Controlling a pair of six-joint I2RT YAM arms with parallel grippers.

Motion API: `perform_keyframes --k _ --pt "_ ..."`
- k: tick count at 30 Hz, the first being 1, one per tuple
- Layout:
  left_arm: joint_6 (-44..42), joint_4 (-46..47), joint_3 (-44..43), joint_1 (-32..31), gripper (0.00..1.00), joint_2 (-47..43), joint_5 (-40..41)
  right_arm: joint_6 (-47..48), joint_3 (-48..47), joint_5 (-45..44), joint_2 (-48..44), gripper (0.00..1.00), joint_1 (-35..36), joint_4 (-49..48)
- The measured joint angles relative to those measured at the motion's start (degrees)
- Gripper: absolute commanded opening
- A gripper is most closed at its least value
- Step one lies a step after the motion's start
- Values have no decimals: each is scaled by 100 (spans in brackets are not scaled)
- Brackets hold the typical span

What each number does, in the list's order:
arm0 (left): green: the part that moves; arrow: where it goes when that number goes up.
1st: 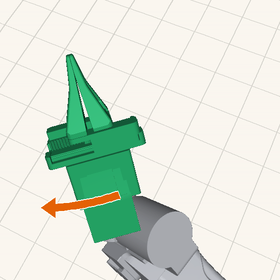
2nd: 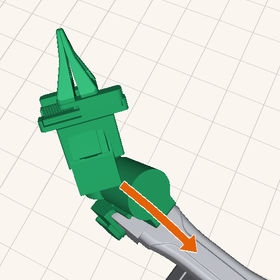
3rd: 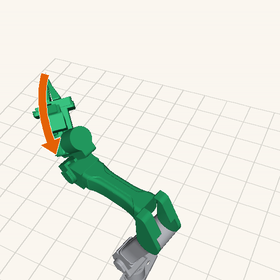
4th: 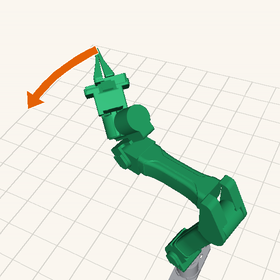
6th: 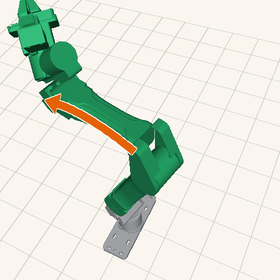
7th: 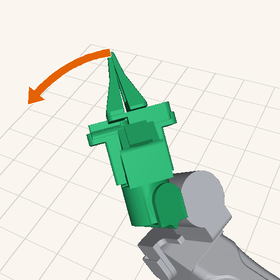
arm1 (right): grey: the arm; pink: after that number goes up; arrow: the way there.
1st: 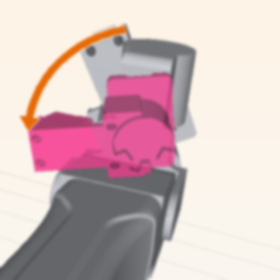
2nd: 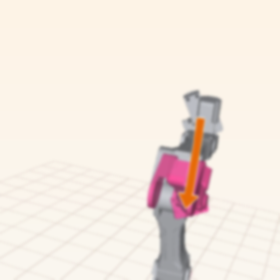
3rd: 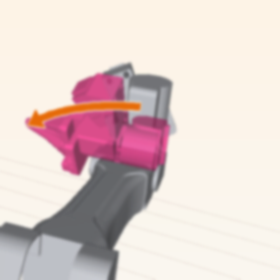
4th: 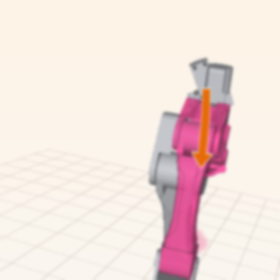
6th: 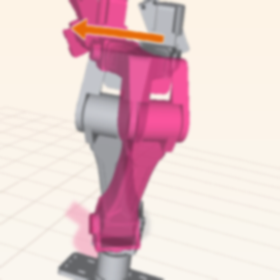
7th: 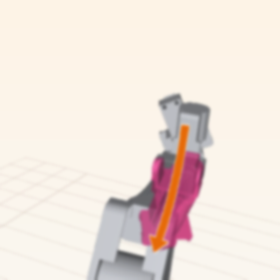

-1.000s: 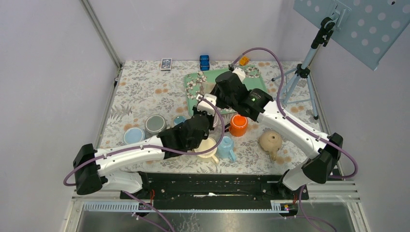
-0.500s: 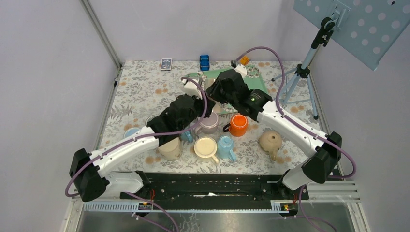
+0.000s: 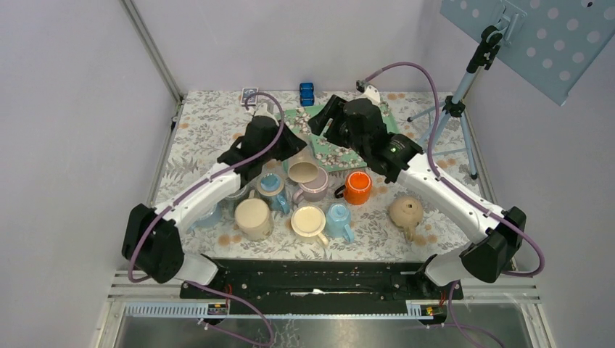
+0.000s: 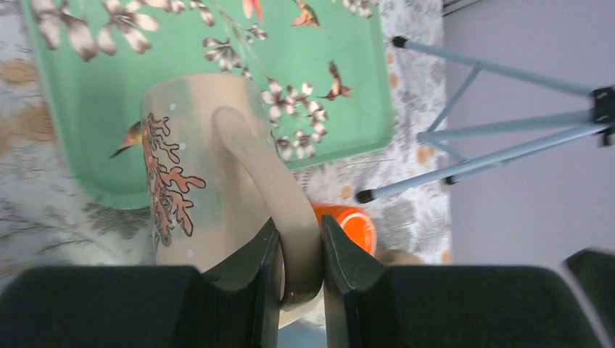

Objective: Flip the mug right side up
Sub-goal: Place the cup on the tray.

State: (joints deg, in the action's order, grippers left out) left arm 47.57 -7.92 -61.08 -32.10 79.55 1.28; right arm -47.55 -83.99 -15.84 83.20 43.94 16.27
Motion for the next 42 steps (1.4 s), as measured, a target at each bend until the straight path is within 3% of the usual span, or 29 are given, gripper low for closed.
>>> perform_keyframes --k 11,26,32,42 --pt "2330 376 -1001 890 0 1189 -1047 660 302 120 -225 90 -120 -83" --pt "5316 1196 -1325 1502 0 2828 -1707 1147 800 284 -527 91 -284 -177" --pt "6271 2039 -1545 1694 0 3405 -1784 1104 962 352 -570 91 -286 -131" --pt "6931 3401 -2057 1729 0 4336 -2041 1084 1008 354 -739 91 -286 -17"
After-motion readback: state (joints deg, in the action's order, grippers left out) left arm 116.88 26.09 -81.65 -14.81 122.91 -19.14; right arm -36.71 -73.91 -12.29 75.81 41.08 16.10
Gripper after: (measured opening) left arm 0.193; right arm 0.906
